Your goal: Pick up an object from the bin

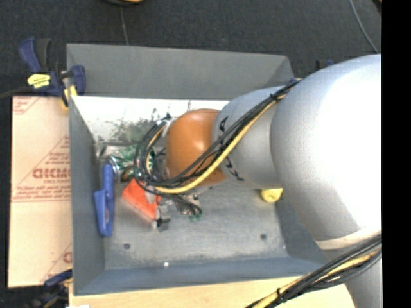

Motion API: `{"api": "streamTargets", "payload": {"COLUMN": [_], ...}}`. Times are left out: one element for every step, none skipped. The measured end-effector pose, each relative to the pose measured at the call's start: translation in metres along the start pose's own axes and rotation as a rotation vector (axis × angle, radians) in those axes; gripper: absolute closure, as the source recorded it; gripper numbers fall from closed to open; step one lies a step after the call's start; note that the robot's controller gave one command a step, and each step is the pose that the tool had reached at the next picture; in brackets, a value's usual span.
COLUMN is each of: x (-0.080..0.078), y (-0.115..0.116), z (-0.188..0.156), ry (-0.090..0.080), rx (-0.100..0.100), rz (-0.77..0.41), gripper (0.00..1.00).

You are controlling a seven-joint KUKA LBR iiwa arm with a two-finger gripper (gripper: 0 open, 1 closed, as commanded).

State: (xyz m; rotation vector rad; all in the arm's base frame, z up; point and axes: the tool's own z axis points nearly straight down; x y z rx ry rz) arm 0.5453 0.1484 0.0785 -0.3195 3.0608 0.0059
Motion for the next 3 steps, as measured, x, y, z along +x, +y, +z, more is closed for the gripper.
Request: {"api": "streamTargets", "payload": {"x": [0.0000,0.0000,0.0000], "y": [0.0000,-0.0001,-0.0001], "z": [0.0000,0.0000,0.0000], "ry": [0.000,0.000,0.000], "rx": [0.000,0.000,0.000], "rz": [-0.001,-0.002,-0.003], "gripper": [1.00,1.00,1.00]}}
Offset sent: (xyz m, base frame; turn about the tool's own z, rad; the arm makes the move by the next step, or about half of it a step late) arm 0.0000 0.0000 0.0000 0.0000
